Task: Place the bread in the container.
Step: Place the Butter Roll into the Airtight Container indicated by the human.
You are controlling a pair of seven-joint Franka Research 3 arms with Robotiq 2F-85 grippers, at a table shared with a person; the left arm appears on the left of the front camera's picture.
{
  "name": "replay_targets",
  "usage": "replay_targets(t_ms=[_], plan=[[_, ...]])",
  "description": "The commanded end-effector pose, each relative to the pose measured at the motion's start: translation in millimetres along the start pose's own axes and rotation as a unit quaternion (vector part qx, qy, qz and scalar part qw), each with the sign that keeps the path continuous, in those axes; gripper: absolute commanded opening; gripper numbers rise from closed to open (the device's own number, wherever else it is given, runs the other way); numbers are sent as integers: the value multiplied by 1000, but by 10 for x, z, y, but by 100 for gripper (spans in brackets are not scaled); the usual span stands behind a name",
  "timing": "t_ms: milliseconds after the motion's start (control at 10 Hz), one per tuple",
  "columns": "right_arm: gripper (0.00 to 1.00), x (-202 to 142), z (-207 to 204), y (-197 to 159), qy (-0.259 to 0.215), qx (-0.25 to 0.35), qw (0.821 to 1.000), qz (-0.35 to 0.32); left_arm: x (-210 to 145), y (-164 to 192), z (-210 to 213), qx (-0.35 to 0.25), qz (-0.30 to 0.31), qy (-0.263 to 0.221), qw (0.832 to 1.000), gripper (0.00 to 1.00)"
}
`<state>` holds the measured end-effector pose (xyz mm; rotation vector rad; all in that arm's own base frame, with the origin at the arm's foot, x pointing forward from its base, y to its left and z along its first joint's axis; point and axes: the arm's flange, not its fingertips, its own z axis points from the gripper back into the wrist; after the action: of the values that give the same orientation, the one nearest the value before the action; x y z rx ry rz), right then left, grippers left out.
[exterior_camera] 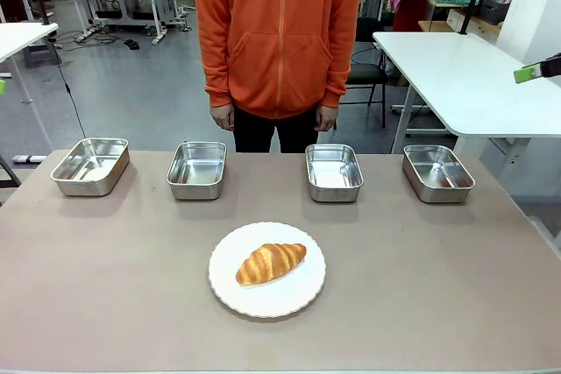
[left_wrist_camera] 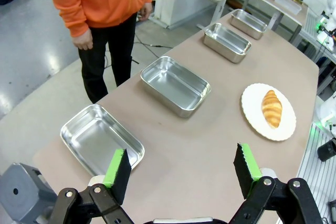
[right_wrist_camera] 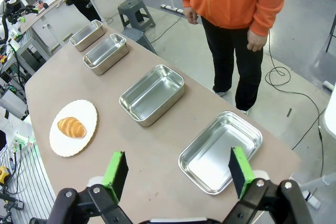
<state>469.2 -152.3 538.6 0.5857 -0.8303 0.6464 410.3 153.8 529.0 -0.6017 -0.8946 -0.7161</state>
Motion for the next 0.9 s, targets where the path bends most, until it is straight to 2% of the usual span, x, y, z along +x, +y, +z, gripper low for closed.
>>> replay_targets(t_ms=[0, 800], plan=[[100, 15, -7, 4, -3, -4, 1000, 2, -2, -1, 9, 1, -1, -1, 1000, 100], [100, 15, -7, 4, -3, -4, 1000, 2, -2, -1, 9, 1, -1, -1, 1000, 100]])
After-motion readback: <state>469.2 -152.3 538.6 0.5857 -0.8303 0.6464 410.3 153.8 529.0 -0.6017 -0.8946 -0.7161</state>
